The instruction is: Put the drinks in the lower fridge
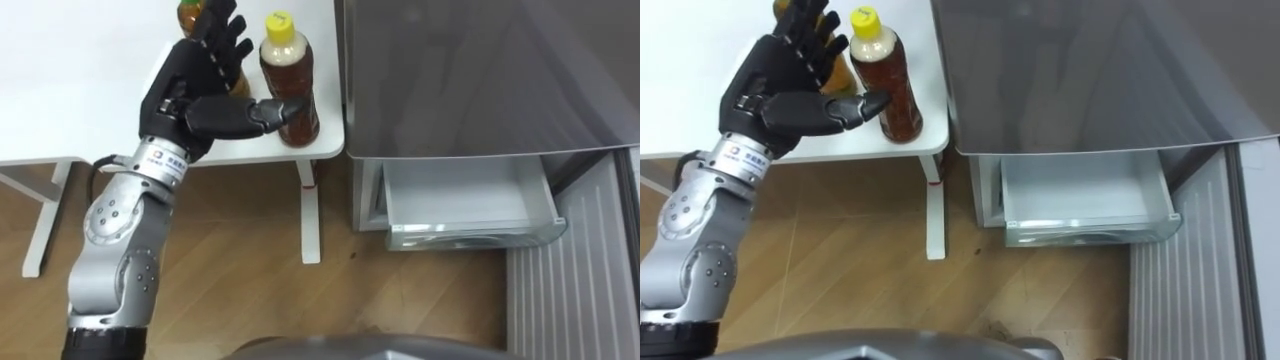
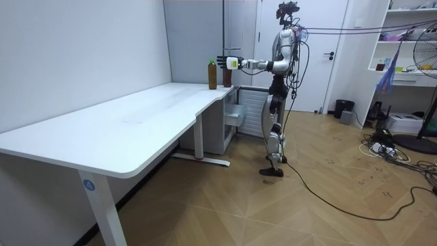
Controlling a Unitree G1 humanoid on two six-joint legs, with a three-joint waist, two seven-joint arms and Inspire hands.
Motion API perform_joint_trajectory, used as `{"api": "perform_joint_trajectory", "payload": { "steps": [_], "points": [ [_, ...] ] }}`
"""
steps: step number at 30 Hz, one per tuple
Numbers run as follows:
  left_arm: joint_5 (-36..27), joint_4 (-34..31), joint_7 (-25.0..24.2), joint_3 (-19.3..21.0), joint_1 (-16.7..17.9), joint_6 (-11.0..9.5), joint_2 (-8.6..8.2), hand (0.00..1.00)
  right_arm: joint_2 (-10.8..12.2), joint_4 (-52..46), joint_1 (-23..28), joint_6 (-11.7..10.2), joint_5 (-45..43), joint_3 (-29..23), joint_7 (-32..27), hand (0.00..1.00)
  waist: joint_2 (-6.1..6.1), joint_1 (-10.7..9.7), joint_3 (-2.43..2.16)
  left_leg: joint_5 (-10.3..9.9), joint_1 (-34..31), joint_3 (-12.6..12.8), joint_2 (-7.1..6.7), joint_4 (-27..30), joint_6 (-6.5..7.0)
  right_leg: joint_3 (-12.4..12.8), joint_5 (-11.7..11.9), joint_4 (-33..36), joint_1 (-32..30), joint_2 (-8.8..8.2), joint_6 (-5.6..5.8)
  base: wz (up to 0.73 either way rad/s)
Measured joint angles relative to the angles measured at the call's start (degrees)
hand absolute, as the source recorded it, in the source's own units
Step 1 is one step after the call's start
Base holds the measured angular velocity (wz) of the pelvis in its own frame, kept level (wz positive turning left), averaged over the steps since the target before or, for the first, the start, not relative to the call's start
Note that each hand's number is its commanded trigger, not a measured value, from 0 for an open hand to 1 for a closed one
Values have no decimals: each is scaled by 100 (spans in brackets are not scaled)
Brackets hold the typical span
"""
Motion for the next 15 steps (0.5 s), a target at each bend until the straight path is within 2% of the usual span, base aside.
{"api": "perform_joint_trajectory", "payload": {
  "steps": [10,15],
  "points": [
    [-35,183,220,-87,-35,-2,-3,0,39,9,21,-3,8,20,-22,0,-6,-26,1,1,16,6,-3,15,0,-3,1,-3,32,-2,-1,0],
    [-49,253,217,-105,-36,-2,1,0,45,-56,57,-3,4,10,-22,0,-19,-118,-2,1,61,66,6,3,0,30,1,0,33,-3,-1,-4]
  ]
}}
